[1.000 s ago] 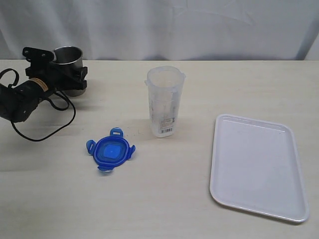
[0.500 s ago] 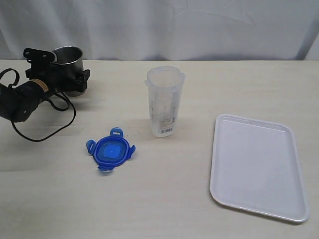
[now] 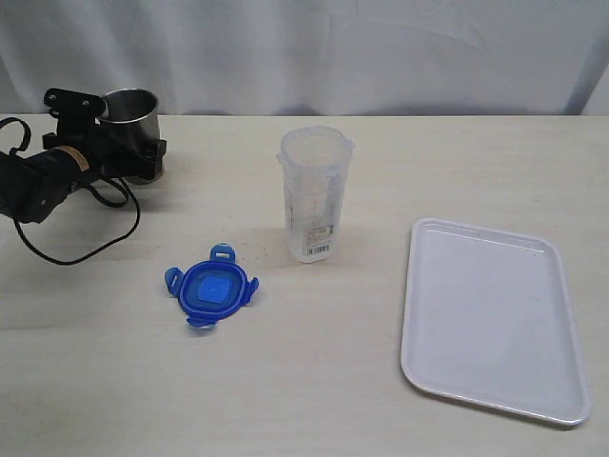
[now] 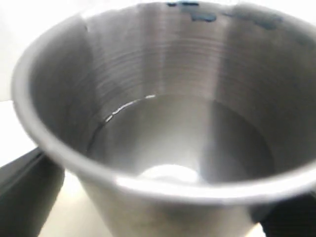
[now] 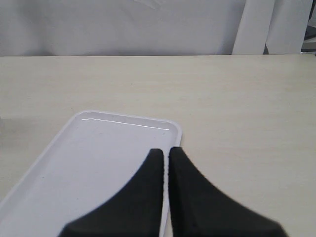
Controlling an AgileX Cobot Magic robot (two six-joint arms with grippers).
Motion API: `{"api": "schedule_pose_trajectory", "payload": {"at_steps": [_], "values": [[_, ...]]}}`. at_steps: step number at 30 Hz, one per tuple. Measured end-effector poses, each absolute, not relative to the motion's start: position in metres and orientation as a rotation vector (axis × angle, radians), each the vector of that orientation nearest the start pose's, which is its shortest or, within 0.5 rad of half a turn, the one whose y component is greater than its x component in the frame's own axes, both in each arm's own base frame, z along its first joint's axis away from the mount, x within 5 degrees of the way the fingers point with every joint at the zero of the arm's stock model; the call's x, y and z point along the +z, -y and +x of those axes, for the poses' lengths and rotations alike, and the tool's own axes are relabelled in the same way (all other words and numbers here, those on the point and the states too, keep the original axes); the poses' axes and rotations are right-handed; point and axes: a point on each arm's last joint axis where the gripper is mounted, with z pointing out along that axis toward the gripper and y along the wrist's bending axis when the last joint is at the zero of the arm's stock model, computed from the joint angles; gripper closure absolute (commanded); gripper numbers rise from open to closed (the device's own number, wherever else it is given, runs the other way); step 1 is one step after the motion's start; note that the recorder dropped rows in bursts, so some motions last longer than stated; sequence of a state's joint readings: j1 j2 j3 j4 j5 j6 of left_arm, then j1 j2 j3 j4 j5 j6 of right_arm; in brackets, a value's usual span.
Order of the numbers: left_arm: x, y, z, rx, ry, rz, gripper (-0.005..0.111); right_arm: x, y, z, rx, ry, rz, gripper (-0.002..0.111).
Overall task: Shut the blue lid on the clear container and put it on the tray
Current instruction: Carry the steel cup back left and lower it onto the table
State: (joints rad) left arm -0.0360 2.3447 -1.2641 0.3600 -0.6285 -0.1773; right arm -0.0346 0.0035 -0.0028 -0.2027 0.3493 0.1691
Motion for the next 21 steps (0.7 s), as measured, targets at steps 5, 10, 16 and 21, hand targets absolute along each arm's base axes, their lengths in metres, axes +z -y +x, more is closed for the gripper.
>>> {"api": "schedule_pose_trajectory", "payload": {"at_steps": [5, 10, 16, 21], "values": [[0.0622, 0.0373, 0.4593, -0.145, -1.972, 0.354, 0.010, 0.1831, 0.0081, 0.0532, -0.103, -1.827, 0.060, 0.104], [0.0613, 0.0406, 0.4578, -0.174, -1.977, 0.396, 0.010, 0.1831, 0.0081, 0.0532, -0.103, -1.827, 0.060, 0.104], [0.0619, 0.0417, 0.4577, -0.193, -1.971, 0.392, 0.010, 0.1831, 0.0081, 0.0532, -0.103, -1.827, 0.060, 0.104], [0.0619, 0.0418, 0.4576, -0.196, -1.972, 0.389, 0.010, 0.1831, 0.0081, 0.0532, -0.103, -1.827, 0.060, 0.104]]}}
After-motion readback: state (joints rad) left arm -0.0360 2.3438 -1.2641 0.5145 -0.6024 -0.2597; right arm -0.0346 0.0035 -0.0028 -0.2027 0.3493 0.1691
